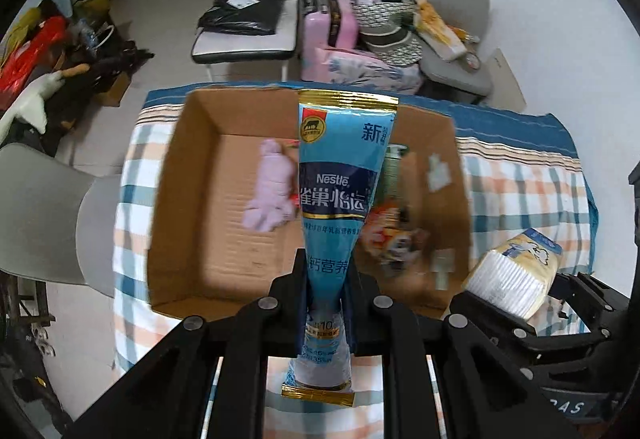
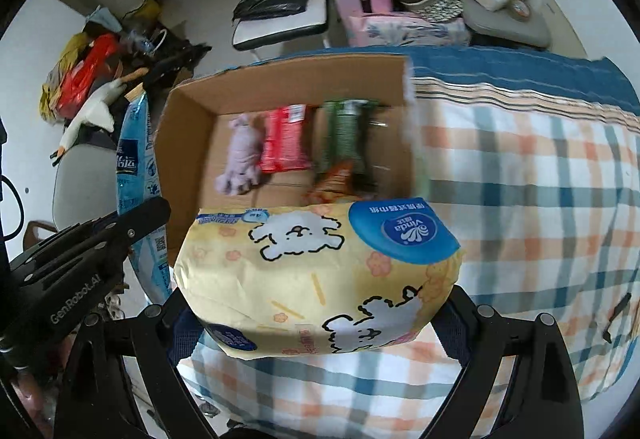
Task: Organize soft objects
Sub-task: 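Carry the pouch and tissue pack into the box and release both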
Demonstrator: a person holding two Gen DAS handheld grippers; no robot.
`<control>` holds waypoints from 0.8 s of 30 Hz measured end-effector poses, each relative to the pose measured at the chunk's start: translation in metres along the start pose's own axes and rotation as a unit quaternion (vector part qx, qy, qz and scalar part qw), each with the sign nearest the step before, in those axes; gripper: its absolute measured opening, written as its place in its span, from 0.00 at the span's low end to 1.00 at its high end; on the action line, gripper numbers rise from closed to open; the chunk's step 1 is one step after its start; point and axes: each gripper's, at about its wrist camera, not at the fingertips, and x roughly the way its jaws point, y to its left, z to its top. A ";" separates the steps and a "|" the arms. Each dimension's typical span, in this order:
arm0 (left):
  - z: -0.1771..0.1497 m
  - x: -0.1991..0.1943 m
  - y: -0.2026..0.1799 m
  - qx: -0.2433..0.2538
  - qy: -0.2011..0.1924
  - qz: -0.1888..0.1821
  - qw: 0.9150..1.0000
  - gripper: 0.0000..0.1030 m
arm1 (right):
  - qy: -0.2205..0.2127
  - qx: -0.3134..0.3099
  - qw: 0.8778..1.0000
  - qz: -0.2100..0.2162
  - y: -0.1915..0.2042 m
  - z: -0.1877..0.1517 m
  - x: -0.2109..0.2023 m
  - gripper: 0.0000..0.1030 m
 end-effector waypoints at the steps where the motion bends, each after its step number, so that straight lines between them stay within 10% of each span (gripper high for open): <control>1: 0.001 0.003 0.011 -0.002 0.004 0.000 1.000 0.12 | 0.002 -0.002 1.000 -0.003 0.009 0.002 0.004 0.93; 24: 0.026 0.120 0.072 -0.002 0.121 -0.011 0.993 0.12 | 0.080 0.022 0.995 -0.051 0.045 0.025 0.132 0.93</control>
